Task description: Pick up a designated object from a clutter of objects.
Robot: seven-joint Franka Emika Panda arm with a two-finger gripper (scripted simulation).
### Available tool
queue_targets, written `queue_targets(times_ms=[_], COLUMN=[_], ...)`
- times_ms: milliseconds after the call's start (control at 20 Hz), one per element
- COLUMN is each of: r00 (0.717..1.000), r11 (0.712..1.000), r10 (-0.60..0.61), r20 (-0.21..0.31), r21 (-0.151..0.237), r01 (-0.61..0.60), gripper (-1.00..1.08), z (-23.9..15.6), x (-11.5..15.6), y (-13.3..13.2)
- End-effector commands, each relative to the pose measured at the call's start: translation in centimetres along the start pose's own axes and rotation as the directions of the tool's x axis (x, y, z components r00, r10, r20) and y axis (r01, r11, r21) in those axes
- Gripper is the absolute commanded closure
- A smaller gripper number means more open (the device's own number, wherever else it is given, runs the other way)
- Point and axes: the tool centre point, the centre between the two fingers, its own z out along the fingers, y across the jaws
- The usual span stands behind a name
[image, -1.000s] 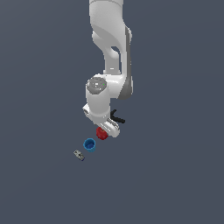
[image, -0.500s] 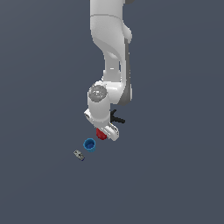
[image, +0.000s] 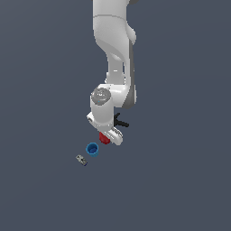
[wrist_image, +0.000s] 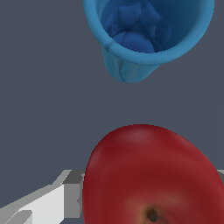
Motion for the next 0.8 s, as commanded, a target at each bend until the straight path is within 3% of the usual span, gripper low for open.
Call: queue_targets(times_ms=[0, 750], r00=[1.0, 1.0], r11=[1.0, 1.0], r10=[0.0, 0.001], r20=[0.0, 0.002], r21=[0.0, 0.001], r01=[0.0, -0.001], gripper=[1.08, 1.08], z=[0.0, -4.5], x=[0.0, -0.1], y=[0.0, 2.9])
